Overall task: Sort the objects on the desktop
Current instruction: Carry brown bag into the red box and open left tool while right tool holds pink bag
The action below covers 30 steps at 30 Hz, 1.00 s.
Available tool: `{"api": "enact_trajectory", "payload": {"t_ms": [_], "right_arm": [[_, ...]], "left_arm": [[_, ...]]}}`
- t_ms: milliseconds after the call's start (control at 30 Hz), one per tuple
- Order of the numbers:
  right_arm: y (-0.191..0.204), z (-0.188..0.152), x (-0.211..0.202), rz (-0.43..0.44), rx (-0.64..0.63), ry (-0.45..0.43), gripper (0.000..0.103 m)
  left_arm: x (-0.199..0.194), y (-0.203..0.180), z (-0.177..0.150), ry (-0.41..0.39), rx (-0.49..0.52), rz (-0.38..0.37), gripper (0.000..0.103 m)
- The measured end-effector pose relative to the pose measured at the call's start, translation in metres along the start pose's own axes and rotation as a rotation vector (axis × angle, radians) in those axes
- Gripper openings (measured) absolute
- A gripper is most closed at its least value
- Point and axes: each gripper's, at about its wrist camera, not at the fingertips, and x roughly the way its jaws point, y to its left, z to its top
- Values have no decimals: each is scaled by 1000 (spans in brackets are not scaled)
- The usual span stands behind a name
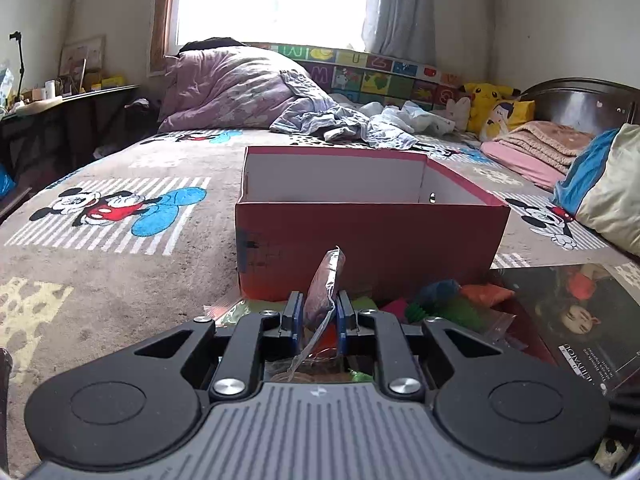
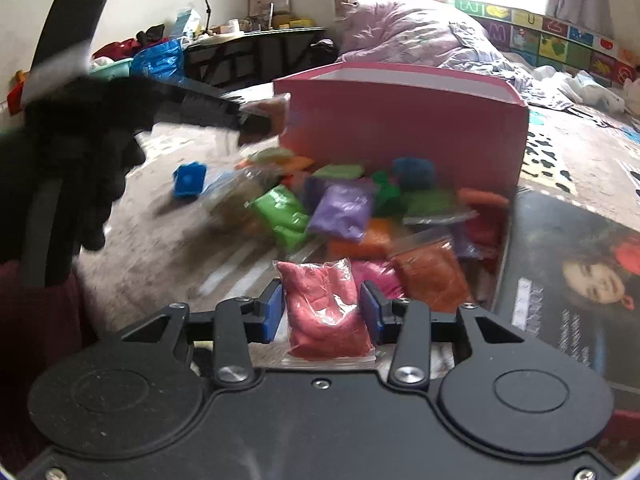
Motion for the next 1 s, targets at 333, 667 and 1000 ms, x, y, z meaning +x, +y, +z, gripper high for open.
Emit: {"api": "enact_trajectory", "payload": {"t_ms": [333, 667, 1000], "right_arm": [[19, -22, 9, 27, -92, -5, 41], [23, -20, 9, 67, -97, -36, 41], [19, -18, 19, 92, -64, -26, 41]], "left_arm": [[3, -7, 39, -3, -33, 11, 15], [40, -19, 94, 19, -30, 24, 15], [109, -28, 116, 156, -33, 38, 15]]}}
